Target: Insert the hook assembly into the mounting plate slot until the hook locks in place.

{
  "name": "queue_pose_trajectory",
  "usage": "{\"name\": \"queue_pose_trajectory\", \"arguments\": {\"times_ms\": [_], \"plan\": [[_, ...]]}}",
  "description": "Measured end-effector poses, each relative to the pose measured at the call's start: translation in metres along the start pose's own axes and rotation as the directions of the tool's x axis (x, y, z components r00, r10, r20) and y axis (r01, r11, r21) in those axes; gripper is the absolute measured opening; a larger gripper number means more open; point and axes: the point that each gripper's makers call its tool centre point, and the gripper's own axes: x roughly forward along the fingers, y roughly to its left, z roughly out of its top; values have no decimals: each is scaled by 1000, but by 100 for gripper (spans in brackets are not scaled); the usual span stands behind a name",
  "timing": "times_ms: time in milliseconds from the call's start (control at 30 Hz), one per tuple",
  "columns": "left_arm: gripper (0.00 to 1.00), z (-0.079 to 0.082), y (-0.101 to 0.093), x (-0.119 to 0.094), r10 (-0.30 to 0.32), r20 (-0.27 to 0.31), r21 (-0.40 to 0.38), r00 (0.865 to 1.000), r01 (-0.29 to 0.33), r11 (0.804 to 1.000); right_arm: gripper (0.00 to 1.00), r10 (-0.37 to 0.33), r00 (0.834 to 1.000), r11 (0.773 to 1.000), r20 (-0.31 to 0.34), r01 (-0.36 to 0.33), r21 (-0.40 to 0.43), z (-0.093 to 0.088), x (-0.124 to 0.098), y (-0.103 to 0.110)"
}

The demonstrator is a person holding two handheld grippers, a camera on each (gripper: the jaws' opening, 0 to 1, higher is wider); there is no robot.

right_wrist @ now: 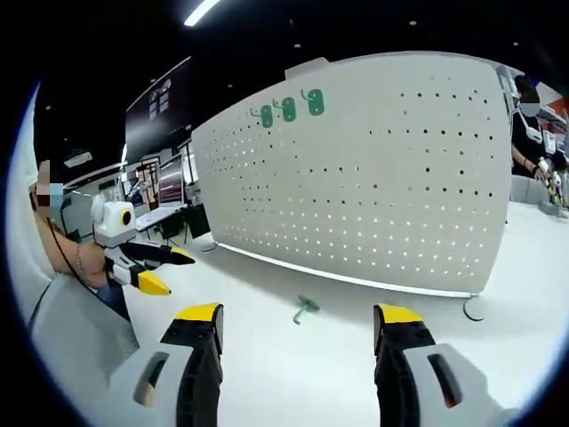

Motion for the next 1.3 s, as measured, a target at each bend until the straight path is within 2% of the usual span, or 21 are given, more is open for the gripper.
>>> {"name": "queue_pose_trajectory", "arguments": {"times_ms": [433, 1000, 1233, 1267, 1300], "plan": [[66, -2, 0, 1, 1, -9, 2, 1000, -1, 1000, 66, 12, 999, 1000, -31, -11, 9, -16, -6, 5], [66, -3, -1, 2, -4, -32, 10, 999, 5, 1000, 67, 17, 999, 1000, -41, -17, 10, -19, -5, 5], [67, 9, -1, 11, -36, -39, 48, 999, 38, 998, 67, 17, 999, 1000, -45, -17, 14, -20, -5, 6], [68, 9, -2, 15, -52, -56, 69, 997, 56, 996, 67, 18, 999, 1000, -46, -18, 13, -20, -5, 6], [69, 5, -2, 18, -59, -97, 95, 994, 68, 993, 67, 20, 999, 1000, -47, -19, 12, -20, -4, 6]]}}
